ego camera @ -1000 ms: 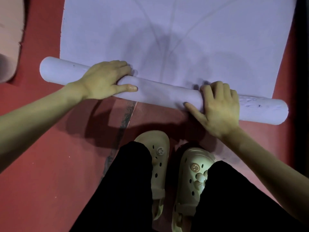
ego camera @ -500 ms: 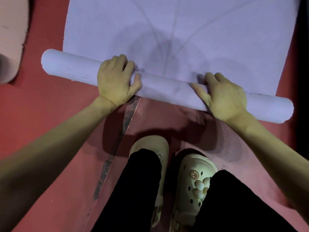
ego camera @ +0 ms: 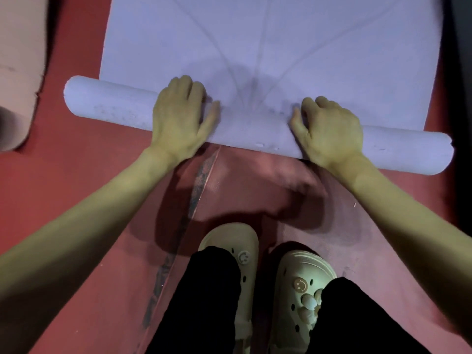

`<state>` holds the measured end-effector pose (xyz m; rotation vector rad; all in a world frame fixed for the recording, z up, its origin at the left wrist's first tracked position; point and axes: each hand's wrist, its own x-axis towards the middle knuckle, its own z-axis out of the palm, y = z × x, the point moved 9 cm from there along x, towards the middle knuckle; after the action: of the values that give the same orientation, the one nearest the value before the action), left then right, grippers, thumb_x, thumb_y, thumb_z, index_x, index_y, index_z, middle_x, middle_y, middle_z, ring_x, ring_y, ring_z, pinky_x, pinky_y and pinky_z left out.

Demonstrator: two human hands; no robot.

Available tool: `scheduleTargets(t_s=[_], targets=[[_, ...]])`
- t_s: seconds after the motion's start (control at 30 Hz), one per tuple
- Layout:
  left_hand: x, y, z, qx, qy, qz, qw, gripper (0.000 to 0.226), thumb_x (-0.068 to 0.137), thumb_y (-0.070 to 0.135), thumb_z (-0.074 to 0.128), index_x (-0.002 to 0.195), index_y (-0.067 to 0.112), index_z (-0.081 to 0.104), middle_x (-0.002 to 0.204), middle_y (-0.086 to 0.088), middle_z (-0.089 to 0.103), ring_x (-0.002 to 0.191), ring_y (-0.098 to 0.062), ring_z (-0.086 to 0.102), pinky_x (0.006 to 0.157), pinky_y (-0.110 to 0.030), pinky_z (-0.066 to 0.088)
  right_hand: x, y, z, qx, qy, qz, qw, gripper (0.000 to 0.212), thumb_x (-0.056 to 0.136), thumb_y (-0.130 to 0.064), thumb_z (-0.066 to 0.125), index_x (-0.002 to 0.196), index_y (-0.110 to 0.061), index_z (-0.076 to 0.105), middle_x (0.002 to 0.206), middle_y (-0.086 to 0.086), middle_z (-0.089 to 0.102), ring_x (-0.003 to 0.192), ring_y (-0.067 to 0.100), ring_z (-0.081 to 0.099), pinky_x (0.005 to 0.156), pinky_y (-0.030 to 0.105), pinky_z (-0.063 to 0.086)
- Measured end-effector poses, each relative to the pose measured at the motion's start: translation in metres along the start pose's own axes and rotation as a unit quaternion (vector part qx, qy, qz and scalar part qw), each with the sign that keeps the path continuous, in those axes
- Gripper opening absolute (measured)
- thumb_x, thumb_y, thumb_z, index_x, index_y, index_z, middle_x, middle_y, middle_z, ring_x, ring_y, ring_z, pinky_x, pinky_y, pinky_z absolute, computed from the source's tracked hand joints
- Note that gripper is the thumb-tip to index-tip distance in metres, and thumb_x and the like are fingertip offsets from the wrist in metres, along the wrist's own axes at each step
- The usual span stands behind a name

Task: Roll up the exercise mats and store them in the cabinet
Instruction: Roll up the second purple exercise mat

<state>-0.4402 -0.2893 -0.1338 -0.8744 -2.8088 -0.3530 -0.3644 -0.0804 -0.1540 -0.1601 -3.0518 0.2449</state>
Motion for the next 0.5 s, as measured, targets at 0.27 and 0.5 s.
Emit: scheduleTargets(t_s=[0.27, 0.5], targets=[[0.023, 0.000, 0.012, 0.026, -0.024, 0.018, 0.999, 0.025, 0.092, 0.027, 0.043, 0.072, 0.012, 0.040, 0.068, -0.010, 0.046, 0.065, -0.028, 0.042, 0.056, -0.033, 0.020, 0.000, 0.006, -0.008, -0.011, 0.074, 0.045, 0.996, 0.039, 0.098, -0.029, 0.036, 0.076, -0.003, 0.056, 0.074, 0.019, 0.057, 0.074, 0.037, 0.054, 0.056, 0.038, 0.030], [0.050, -0.013, 0.032, -0.003, -0.098, -0.023, 0.995, 0.034, 0.095, 0.036, 0.038, 0.070, 0.013, 0.040, 0.074, -0.012, 0.055, 0.077, -0.035, 0.052, 0.059, -0.034, 0.025, -0.001, -0.001, -0.008, -0.084, 0.103, 0.031, 0.991, 0.034, 0.096, -0.032, 0.038, 0.083, -0.006, 0.055, 0.078, 0.014, 0.055, 0.073, 0.032, 0.051, 0.065, 0.040, 0.033]])
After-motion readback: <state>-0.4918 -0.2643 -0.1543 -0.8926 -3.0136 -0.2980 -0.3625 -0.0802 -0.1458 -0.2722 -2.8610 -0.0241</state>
